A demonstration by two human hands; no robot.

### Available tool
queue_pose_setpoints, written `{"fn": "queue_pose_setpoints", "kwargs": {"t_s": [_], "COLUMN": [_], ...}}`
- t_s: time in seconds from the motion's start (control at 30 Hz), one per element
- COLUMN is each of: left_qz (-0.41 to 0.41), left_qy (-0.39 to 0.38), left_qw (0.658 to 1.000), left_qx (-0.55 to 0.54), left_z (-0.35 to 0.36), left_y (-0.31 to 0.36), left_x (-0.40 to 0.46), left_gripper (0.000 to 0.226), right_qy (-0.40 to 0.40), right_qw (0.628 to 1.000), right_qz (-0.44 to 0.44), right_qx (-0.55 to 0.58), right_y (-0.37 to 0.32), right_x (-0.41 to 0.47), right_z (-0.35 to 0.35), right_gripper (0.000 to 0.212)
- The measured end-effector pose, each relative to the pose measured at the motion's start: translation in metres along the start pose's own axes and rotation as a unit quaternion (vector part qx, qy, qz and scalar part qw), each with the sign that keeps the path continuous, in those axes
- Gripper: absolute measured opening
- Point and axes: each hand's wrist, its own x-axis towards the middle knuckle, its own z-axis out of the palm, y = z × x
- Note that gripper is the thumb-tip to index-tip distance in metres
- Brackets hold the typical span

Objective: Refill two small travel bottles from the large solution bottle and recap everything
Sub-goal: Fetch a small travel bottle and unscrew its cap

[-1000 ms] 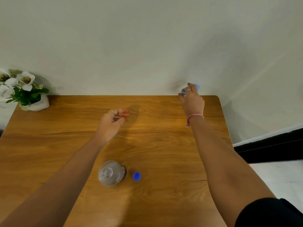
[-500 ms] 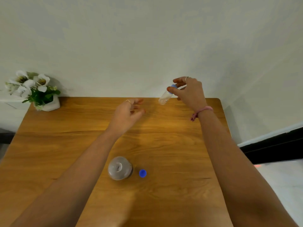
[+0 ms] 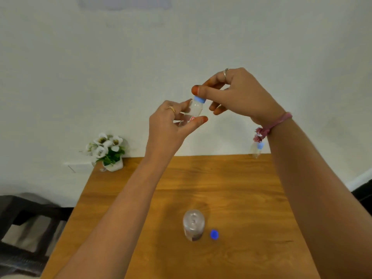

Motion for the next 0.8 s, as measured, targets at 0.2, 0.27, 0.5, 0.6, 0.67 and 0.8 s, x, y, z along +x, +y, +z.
{"fn": "queue_pose_setpoints", "kwargs": {"t_s": [0.2, 0.27, 0.5, 0.6, 0.67, 0.8], "left_qz": [-0.002, -0.002, 0.008, 0.025, 0.032, 0.044], "left_qy": [0.049, 0.052, 0.021, 0.027, 0.034, 0.037], "left_qw": [0.998, 0.997, 0.996, 0.995, 0.996, 0.996], "left_qx": [-0.049, -0.059, -0.092, -0.088, -0.082, -0.073], "left_z": [-0.072, -0.088, -0.134, -0.142, -0.147, -0.156], "left_y": [0.031, 0.037, 0.039, 0.037, 0.036, 0.032], "left_x": [-0.006, -0.009, -0.027, -0.036, -0.041, -0.049], "left_gripper": [0.049, 0.045, 0.038, 0.042, 0.044, 0.047], "right_qy": [0.01, 0.01, -0.083, -0.129, -0.118, -0.118], "right_qw": [0.997, 0.995, 0.98, 0.973, 0.971, 0.969], "right_qz": [-0.062, -0.084, -0.136, -0.09, -0.058, -0.081], "right_qx": [-0.034, -0.054, -0.119, -0.168, -0.198, -0.2], "right_y": [-0.087, -0.105, -0.153, -0.168, -0.175, -0.185], "right_x": [-0.013, -0.016, -0.034, -0.042, -0.046, -0.054], "right_z": [0.011, 0.014, 0.019, 0.017, 0.025, 0.039], "right_gripper": [0.037, 0.035, 0.027, 0.045, 0.052, 0.027]}}
